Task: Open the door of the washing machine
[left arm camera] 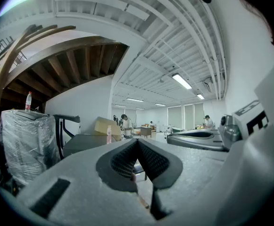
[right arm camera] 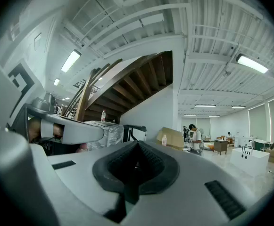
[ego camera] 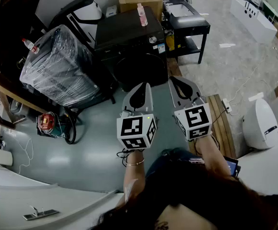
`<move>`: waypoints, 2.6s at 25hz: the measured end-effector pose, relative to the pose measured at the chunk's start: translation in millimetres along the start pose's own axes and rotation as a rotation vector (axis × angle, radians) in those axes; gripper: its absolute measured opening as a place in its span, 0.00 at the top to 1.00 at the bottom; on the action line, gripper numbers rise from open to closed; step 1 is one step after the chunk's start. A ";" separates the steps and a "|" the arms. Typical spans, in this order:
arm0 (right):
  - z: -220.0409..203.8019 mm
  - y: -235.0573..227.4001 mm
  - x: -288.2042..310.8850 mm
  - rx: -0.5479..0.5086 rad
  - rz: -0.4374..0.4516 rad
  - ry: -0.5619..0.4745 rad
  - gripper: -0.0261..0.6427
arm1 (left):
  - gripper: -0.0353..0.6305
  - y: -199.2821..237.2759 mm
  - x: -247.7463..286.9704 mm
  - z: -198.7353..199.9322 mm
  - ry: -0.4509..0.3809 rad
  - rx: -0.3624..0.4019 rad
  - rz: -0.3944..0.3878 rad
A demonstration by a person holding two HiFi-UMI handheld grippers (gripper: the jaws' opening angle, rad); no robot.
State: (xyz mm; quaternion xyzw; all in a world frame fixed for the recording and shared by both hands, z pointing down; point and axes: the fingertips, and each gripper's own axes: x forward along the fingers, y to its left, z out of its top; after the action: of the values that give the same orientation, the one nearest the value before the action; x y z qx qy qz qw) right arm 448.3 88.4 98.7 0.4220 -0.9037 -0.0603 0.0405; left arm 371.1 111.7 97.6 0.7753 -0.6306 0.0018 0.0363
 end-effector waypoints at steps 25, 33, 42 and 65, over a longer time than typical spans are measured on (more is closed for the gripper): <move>-24.4 -5.5 71.0 0.085 -0.022 0.007 0.96 | 0.93 48.1 56.6 -27.3 0.045 -0.029 -0.056; -39.5 -27.5 102.5 0.092 -0.028 0.030 0.96 | 0.93 54.7 97.6 -32.7 0.060 -0.027 -0.069; -56.4 -63.9 156.9 0.136 -0.014 0.055 0.96 | 0.93 71.8 167.4 -37.9 0.087 -0.033 -0.073; -124.1 -159.3 313.5 0.107 0.087 0.164 0.96 | 0.93 129.9 334.1 -76.5 0.178 -0.086 0.031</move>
State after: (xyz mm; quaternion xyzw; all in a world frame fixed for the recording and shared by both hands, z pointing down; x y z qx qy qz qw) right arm 383.6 -262.9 205.7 0.3873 -0.9168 0.0246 0.0945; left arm 315.7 -236.7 197.1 0.7599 -0.6363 0.0439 0.1255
